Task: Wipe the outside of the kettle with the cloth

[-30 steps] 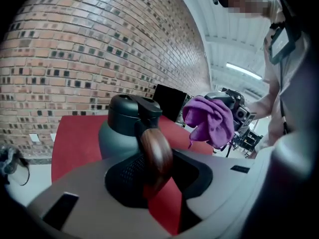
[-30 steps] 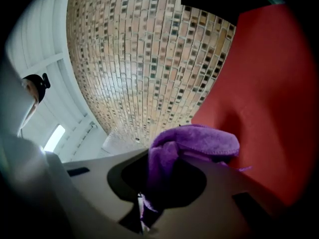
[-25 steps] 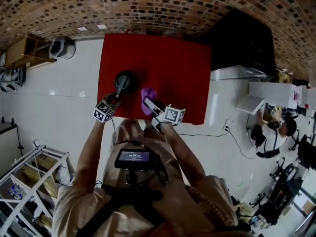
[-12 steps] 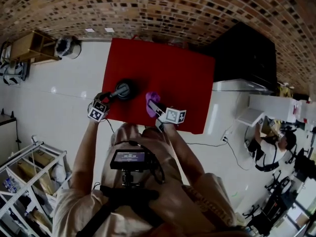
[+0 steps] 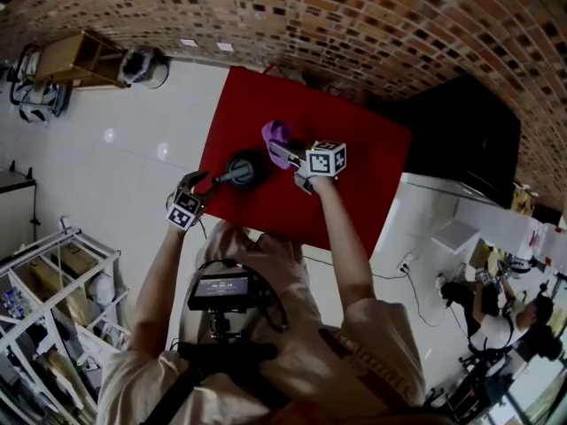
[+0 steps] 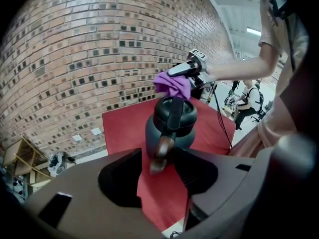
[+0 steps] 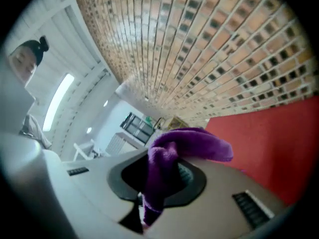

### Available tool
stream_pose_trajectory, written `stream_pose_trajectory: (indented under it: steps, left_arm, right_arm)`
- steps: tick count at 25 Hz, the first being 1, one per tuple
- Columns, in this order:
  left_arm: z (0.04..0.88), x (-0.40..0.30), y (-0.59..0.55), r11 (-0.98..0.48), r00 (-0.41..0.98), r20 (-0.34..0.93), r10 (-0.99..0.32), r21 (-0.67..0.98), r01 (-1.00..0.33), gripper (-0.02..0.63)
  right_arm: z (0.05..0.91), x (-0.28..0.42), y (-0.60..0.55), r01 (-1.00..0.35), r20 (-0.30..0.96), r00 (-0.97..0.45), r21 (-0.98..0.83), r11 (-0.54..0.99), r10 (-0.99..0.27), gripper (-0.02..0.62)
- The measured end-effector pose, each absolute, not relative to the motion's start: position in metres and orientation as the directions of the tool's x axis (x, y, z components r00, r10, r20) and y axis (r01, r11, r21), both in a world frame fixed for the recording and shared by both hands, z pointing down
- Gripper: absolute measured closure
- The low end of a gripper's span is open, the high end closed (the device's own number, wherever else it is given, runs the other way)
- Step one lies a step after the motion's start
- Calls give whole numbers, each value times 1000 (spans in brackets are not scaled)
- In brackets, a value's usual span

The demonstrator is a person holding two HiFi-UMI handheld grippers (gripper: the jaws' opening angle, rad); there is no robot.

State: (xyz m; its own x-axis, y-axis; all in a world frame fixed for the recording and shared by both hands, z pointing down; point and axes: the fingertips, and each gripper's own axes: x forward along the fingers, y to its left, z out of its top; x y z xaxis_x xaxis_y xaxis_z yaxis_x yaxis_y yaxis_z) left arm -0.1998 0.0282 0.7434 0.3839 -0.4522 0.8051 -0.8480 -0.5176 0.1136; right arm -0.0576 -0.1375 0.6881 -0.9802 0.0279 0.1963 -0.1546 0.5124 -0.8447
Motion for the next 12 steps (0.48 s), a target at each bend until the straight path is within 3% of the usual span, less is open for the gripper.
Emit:
stream_pose_trajectory:
  steps: [3,7,12]
  left_arm:
    - [746,-195,27,-532,395,812,-430,126,-837,403]
    - [746,-187,21,-599,392,826,-405,84,-796,410]
    - [745,-204,9,-612,319,853,-414,-1,-791,463]
  right_arm:
    - [703,-112,-135,-47,261,-925,-800,598,276,514]
    - [702,-171,-119,128,276,-809,-779,614,518,514]
    - [721,-222,-72,338,378,-454,-765,548,807,517]
